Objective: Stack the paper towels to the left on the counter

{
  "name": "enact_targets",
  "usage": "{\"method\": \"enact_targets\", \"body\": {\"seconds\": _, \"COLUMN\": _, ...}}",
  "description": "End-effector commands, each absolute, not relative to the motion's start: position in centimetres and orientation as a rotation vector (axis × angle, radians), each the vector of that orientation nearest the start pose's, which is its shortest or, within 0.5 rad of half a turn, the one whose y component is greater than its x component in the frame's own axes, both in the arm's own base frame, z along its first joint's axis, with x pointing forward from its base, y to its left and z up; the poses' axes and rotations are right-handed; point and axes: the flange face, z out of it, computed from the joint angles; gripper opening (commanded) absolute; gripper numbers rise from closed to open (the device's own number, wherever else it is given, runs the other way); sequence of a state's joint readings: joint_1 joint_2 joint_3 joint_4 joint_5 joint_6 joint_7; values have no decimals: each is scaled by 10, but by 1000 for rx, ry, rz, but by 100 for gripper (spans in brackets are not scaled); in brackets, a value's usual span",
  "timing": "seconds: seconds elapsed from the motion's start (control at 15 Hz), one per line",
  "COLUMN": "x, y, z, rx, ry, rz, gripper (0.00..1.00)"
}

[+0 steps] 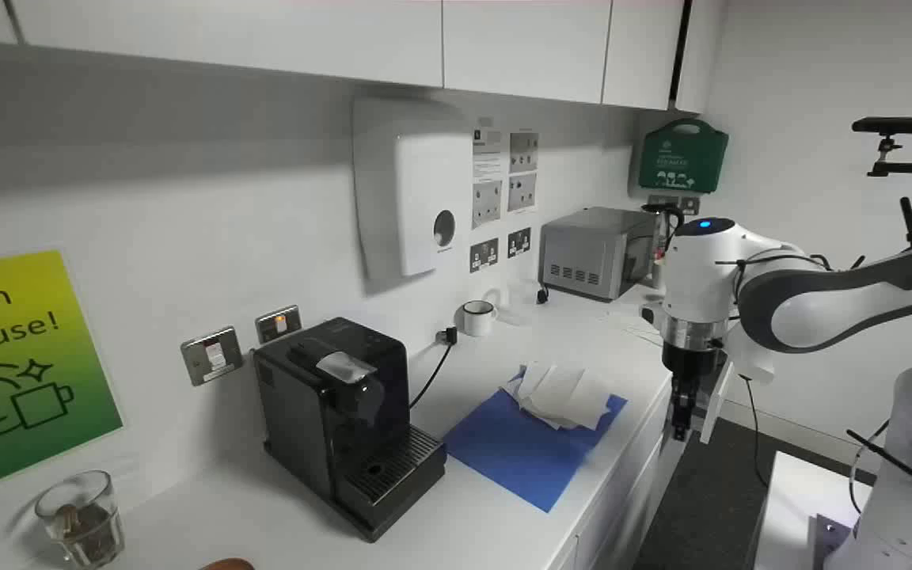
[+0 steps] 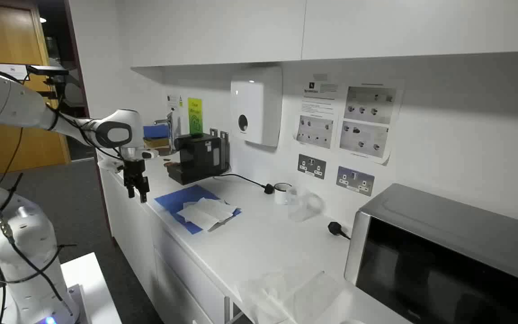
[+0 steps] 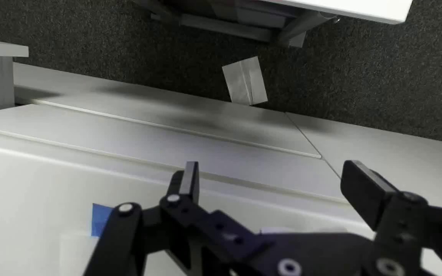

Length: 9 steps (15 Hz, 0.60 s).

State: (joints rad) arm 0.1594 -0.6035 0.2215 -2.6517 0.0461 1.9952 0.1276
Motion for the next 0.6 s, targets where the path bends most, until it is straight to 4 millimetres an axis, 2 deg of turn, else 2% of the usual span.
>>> {"method": "enact_targets", "body": {"seconds": 0.0, "x": 326, "y": 131, "z": 420, "rx": -3222, "ry": -309, "rz": 70, "gripper": 100}}
{"method": "enact_targets", "body": {"seconds": 0.53, "x": 333, "y": 125, "z": 428, "rx": -3262, "ry": -329, "rz": 8, "gripper": 100}}
